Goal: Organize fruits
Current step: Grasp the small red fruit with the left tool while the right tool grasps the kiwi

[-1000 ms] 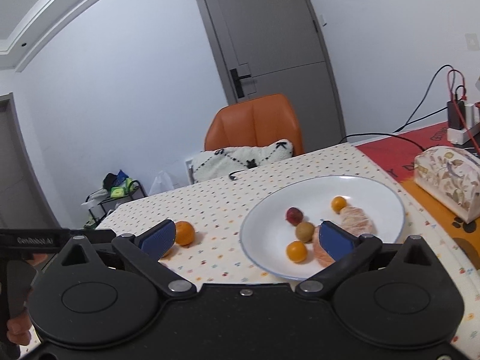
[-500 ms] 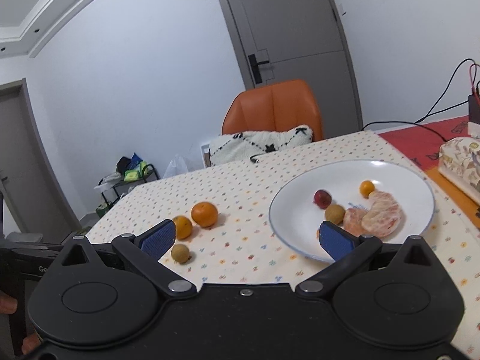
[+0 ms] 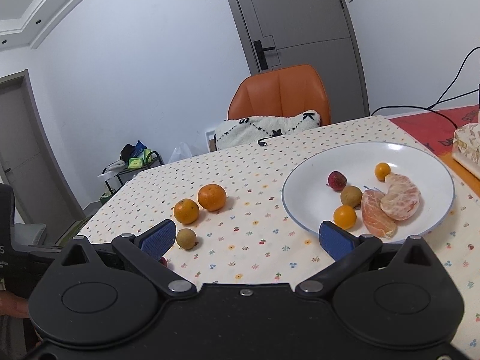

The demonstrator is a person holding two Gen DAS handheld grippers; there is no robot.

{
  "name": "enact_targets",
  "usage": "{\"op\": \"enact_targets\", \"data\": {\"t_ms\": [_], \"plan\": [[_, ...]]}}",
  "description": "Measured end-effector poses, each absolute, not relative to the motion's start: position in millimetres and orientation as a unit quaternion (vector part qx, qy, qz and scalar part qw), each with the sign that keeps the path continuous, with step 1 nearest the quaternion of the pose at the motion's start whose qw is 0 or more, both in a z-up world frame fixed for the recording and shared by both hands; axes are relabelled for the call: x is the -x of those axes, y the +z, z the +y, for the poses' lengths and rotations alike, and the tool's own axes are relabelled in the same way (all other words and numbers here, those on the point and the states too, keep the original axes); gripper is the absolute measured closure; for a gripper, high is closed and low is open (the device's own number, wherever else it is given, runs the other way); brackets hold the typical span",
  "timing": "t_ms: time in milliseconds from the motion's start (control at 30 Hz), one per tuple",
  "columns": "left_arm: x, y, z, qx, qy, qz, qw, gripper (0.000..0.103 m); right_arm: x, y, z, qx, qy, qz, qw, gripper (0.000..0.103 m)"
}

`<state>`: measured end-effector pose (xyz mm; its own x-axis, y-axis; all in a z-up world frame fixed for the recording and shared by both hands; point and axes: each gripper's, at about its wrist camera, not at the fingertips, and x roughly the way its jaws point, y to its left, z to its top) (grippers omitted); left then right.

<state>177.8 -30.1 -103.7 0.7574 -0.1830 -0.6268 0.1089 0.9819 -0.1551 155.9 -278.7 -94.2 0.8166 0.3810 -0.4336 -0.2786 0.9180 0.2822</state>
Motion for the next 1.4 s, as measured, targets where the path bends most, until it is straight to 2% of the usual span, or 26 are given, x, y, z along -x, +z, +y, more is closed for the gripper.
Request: {"op": "enact_targets", "data": {"t_ms": [200,300,367,600,667,767,900,1067,1233,1400], "plan": [[-180.5,-108.2,-32.2,0.055,-0.088,0.329,0.939,0.003,-161.2,-97.5,-276.1,-0.113,0.175,0.256,0.944,0.000],[-179.9,-109.6,-31.9,0.055,-0.091,0.323,0.940,0.014,-164.5,-98.3,-273.9,-0.116,0.177,0.257,0.943,0.000],[-180.8,-111.1,-30.7,0.056,-0.089,0.326,0.939,0.028,-166.7,-99.2,-270.8,-0.115,0.180,0.258,0.942,0.000],[-182.8,-116.1,-23.3,0.064,-0.098,0.329,0.937,0.060,-177.8,-107.6,-259.0,-0.127,0.218,0.275,0.928,0.000],[-182.5,-116.6,-22.3,0.059,-0.097,0.328,0.938,0.081,-181.1,-109.6,-254.7,-0.128,0.220,0.278,0.926,0.000],[-181.3,-116.3,-18.6,0.066,-0.105,0.325,0.938,0.081,-186.5,-112.3,-245.8,-0.118,0.228,0.287,0.923,0.002],[-181.3,-114.4,-7.6,0.080,-0.090,0.321,0.940,0.081,-198.2,-116.9,-230.9,-0.099,0.234,0.310,0.916,0.028],[-182.2,-112.0,6.0,0.090,-0.078,0.318,0.941,0.081,-204.3,-120.6,-211.4,-0.072,0.243,0.318,0.914,0.033],[-182.2,-112.3,16.3,0.100,-0.068,0.315,0.941,0.081,-212.7,-119.2,-194.1,-0.056,0.252,0.322,0.911,0.047],[-183.4,-113.7,24.4,0.107,-0.060,0.316,0.941,0.081,-219.6,-121.4,-177.8,-0.037,0.251,0.325,0.911,0.048]]}}
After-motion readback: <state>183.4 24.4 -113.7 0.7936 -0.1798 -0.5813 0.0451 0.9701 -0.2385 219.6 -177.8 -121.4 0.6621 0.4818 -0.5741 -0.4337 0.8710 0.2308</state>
